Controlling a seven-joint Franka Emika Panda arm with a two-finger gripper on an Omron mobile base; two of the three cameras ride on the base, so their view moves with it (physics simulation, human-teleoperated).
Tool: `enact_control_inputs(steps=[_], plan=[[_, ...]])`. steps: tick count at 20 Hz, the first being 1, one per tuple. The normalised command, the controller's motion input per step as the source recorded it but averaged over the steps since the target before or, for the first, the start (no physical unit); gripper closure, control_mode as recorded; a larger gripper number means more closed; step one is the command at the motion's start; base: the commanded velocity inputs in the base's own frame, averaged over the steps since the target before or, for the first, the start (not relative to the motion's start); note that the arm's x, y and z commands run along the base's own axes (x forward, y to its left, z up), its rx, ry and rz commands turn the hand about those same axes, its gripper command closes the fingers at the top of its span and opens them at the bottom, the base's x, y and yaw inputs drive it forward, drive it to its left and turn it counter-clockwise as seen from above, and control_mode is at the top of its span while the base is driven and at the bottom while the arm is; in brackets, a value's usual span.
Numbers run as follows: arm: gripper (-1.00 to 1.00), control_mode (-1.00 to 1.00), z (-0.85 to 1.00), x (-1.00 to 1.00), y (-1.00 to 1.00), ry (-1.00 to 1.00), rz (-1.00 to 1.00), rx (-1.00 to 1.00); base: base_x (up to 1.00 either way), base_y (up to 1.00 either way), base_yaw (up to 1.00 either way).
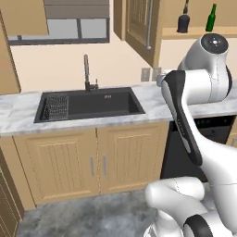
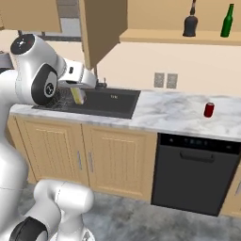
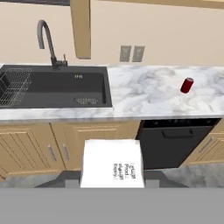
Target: Sort all alcoholic drinks to one cabinet, and non-alcoholic drinks to the other.
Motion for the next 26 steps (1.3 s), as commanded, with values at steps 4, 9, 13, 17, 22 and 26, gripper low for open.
enact_control_inputs(steps=[4,9,13,17,22,26], plan=[[1.0,1.0,0.0,0.0,0.0,0.0,0.0,0.0,0.0,0.44,0.0],[1.0,1.0,0.0,0.0,0.0,0.0,0.0,0.0,0.08,0.36,0.01],[1.0,1.0,0.0,0.0,0.0,0.0,0.0,0.0,0.24,0.3,0.0],[1.0,1.0,0.0,0.0,0.0,0.0,0.0,0.0,0.43,0.26,0.03],[1.0,1.0,0.0,0.0,0.0,0.0,0.0,0.0,0.54,0.29,0.04],[1.0,1.0,0.0,0.0,0.0,0.0,0.0,0.0,0.49,0.38,0.04]])
